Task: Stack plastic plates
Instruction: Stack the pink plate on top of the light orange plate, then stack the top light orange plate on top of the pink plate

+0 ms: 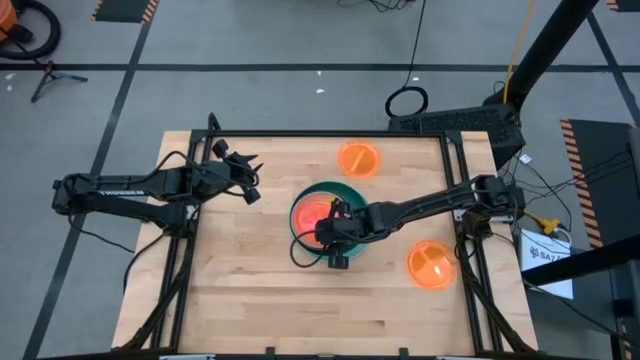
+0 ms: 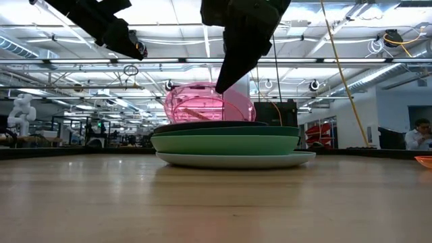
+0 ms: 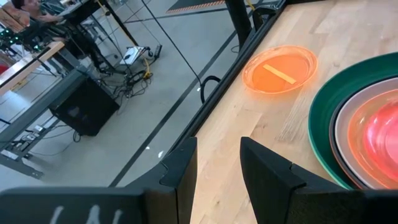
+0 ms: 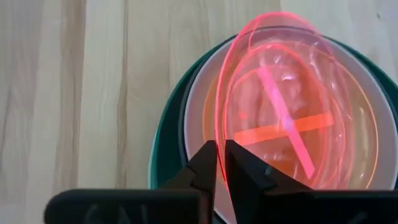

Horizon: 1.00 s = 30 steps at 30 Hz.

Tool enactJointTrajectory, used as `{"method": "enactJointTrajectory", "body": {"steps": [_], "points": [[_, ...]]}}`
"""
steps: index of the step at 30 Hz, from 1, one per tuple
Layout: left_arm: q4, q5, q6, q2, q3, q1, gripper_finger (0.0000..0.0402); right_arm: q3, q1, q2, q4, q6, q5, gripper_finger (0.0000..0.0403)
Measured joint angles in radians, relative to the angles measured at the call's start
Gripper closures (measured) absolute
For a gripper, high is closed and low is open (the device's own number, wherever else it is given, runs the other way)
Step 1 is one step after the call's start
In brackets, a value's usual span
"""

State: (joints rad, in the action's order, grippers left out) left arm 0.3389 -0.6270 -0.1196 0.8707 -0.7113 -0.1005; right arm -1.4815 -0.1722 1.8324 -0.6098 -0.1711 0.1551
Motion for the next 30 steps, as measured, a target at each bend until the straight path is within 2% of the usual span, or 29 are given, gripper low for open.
{"method": "enactJointTrajectory", "body": {"steps": [15,22,30], "points": [[0.0,0.0,0.0,0.0,0.0,0.0,0.0272,0.0,0.013,-0.005,-0.03,-0.054,0.004,0.0308],[0.001,0.0,0.0,0.0,0.0,0.0,0.0272,0.0,0.073,-0.05,-0.059,-0.15,0.02,0.031],[0.001,0.0,-0.003,0.0,0.0,0.0,0.0272,0.0,0.207,-0.105,-0.198,-0.344,0.03,0.0313]]}}
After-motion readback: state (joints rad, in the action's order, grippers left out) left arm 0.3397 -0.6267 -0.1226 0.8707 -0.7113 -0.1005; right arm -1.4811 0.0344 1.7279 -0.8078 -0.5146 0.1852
